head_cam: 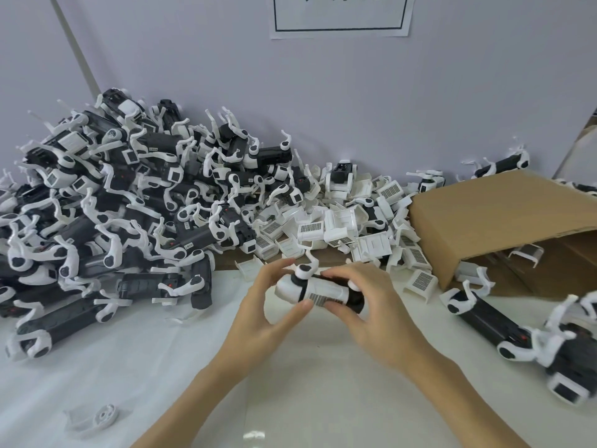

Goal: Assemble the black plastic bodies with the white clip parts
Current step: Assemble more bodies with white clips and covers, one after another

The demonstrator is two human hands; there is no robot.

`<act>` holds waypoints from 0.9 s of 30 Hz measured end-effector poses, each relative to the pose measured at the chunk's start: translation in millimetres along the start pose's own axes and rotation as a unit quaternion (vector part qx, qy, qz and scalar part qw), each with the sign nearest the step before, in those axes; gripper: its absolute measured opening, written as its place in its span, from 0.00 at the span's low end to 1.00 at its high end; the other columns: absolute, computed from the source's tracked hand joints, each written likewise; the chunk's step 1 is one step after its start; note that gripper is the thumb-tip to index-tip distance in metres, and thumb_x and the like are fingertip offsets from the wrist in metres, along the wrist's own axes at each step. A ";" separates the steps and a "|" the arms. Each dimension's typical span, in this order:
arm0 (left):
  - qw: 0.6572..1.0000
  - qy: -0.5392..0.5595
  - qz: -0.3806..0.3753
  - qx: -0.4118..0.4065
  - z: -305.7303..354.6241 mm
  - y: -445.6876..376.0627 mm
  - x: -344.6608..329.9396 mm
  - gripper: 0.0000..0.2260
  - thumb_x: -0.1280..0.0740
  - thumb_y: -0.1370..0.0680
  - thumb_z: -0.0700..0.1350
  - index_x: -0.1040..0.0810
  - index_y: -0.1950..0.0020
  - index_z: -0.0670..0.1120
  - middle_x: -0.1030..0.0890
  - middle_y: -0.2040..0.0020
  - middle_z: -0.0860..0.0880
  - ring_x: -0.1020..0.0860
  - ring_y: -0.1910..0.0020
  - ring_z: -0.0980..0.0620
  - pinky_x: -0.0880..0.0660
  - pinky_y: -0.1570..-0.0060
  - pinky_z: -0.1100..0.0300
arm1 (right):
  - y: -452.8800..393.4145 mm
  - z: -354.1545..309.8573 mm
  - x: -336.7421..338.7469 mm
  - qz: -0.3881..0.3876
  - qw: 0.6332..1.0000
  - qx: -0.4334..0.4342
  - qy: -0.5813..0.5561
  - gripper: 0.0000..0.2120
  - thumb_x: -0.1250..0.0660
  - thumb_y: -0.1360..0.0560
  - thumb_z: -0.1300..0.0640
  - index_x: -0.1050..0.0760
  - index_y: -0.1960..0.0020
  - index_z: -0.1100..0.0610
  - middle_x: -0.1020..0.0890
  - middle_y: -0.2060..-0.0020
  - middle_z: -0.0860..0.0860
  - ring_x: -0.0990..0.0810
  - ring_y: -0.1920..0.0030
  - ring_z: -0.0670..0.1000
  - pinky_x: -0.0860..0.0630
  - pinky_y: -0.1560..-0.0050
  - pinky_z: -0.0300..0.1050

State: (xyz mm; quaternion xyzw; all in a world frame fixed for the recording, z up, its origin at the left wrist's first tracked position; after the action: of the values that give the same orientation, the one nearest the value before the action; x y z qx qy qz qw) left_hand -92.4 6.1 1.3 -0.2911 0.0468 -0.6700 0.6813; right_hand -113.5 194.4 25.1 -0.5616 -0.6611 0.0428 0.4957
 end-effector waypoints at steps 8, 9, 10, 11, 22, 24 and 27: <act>0.997 -0.039 0.061 -0.008 5.0 -4.9 6.6 0.09 0.28 0.19 0.51 0.20 0.39 0.54 0.14 0.47 0.59 0.17 0.44 0.55 0.28 0.46 0.70 | -2.1 -4.7 -1.4 0.014 1.000 -0.001 0.011 0.16 0.25 0.24 0.48 0.19 0.38 0.49 0.19 0.46 0.39 0.24 0.41 0.44 0.33 0.33 0.47; 0.997 -0.025 0.068 0.005 5.5 -5.9 6.7 0.08 0.27 0.19 0.52 0.19 0.41 0.55 0.14 0.48 0.59 0.17 0.45 0.57 0.28 0.48 0.71 | -1.4 -7.1 -2.9 0.002 0.999 0.009 0.030 0.18 0.26 0.23 0.47 0.21 0.34 0.48 0.21 0.41 0.40 0.25 0.37 0.44 0.33 0.31 0.47; 0.997 0.000 0.075 0.030 4.9 -6.2 6.1 0.06 0.26 0.20 0.53 0.17 0.43 0.57 0.14 0.49 0.59 0.17 0.47 0.58 0.27 0.49 0.71 | -0.2 -9.4 -6.0 -0.016 0.998 0.018 0.051 0.22 0.27 0.22 0.45 0.24 0.30 0.47 0.24 0.35 0.40 0.28 0.33 0.45 0.34 0.28 0.46; 0.995 0.029 0.082 0.058 2.9 -5.9 5.0 0.06 0.26 0.21 0.54 0.16 0.46 0.58 0.13 0.51 0.58 0.17 0.50 0.59 0.27 0.51 0.70 | 1.6 -10.7 -9.6 -0.033 0.997 0.020 0.066 0.25 0.26 0.23 0.44 0.27 0.27 0.46 0.29 0.30 0.41 0.31 0.29 0.46 0.34 0.26 0.45; 1.000 -0.010 0.001 0.005 17.5 -1.2 -6.2 0.23 0.25 0.22 0.54 0.25 0.29 0.54 0.18 0.36 0.59 0.21 0.33 0.55 0.28 0.38 0.68 | 7.0 6.8 -15.5 -0.043 0.994 -0.032 -0.098 0.25 0.33 0.17 0.58 0.35 0.23 0.47 0.32 0.26 0.42 0.31 0.25 0.48 0.23 0.39 0.37; 0.999 -0.002 0.044 0.009 18.9 -0.9 -1.7 0.23 0.21 0.27 0.55 0.24 0.35 0.53 0.17 0.42 0.59 0.19 0.40 0.54 0.27 0.41 0.68 | 7.3 7.2 -17.8 -0.049 0.998 -0.019 -0.030 0.26 0.32 0.17 0.57 0.35 0.21 0.50 0.32 0.25 0.45 0.34 0.23 0.48 0.28 0.29 0.43; 0.996 -0.030 0.079 -0.014 27.1 3.0 -2.6 0.24 0.20 0.30 0.59 0.26 0.39 0.56 0.19 0.45 0.58 0.19 0.44 0.52 0.28 0.44 0.71 | 9.0 6.1 -24.9 -0.060 0.998 -0.035 0.006 0.29 0.29 0.20 0.57 0.34 0.21 0.48 0.27 0.30 0.42 0.28 0.29 0.44 0.32 0.31 0.32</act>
State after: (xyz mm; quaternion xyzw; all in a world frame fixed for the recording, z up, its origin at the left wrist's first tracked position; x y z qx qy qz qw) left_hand -77.7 17.4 21.5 -0.3161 0.0584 -0.6046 0.7288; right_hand -114.6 181.2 1.4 -0.5378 -0.6918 -0.0135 0.4816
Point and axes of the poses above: each hand's wrist, its own y-axis away from the middle knuckle, its own x-axis out of the back of the hand, z = x × y, the point moved 7 cm from there along -y, towards the middle knuckle
